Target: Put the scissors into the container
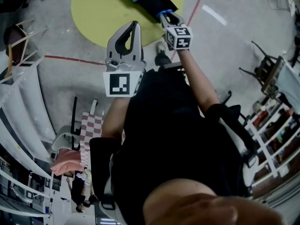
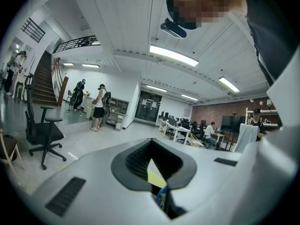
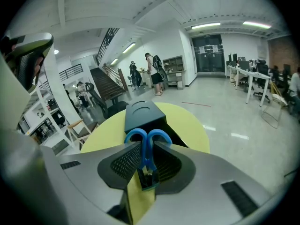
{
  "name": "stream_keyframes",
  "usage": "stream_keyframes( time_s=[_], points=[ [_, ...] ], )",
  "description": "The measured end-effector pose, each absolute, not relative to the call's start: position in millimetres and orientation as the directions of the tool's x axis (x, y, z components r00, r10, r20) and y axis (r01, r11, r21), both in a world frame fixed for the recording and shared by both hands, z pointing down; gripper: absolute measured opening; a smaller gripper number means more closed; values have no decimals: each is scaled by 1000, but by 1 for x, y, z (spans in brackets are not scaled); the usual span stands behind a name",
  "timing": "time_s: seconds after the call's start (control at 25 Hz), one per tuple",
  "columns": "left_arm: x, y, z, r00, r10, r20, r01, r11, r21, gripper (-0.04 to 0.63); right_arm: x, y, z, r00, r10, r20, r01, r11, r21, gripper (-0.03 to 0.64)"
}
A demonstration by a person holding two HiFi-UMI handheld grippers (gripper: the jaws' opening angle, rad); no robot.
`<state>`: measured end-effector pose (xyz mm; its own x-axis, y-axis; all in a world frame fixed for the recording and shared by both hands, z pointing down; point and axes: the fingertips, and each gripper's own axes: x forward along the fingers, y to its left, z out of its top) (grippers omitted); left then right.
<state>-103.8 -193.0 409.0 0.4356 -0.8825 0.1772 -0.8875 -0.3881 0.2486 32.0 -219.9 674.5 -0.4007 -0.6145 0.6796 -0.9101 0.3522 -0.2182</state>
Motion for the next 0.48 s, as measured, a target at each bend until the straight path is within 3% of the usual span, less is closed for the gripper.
stream_keyframes(
  time_s=[0.48],
  points=[
    [-108,-196,411,427,-886,180,-891,-379,249,-2,24,-249,692,-379,-587,716,-919,333,-213,83]
  ],
)
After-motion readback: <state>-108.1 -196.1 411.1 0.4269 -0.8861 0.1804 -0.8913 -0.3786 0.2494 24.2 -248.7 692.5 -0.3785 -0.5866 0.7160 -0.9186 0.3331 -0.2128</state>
